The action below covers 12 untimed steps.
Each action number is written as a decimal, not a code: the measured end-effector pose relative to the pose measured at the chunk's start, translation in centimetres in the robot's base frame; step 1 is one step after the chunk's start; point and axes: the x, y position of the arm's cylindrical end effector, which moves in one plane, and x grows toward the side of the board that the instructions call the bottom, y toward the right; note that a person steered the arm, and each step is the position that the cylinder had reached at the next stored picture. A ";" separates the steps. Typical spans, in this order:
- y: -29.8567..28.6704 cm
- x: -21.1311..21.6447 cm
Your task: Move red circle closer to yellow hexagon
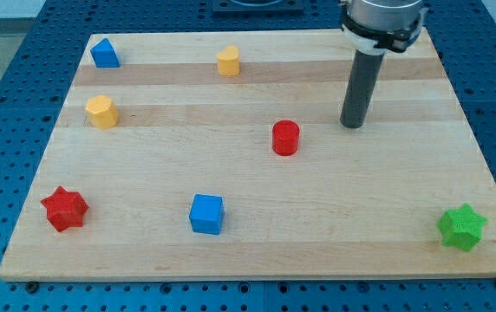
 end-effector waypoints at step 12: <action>-15.3 3.1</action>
